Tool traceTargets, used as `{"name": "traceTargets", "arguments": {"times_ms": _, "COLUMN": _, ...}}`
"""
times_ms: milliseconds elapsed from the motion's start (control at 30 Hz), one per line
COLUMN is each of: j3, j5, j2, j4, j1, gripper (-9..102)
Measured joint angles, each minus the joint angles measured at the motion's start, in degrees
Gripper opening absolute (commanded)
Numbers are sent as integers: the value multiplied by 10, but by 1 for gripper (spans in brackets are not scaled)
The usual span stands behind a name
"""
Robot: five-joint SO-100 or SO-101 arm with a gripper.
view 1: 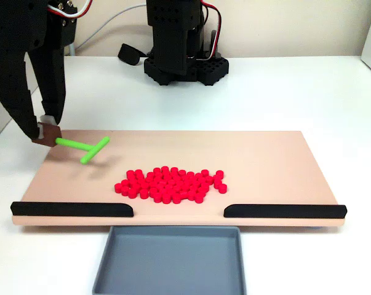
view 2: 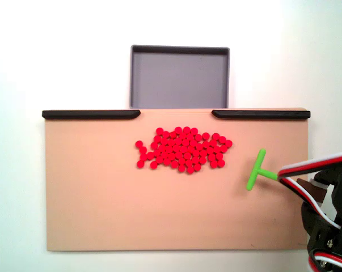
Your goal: Gather the right side granules
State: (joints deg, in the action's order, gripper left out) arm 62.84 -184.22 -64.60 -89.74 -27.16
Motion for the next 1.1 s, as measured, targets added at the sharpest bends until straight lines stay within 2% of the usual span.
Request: {"name": "traceTargets", "arguments": {"times_ms": 1100, "j3": -25, "j5": 0, "j2": 61, "j4": 4, "j1": 23, "gripper": 0}}
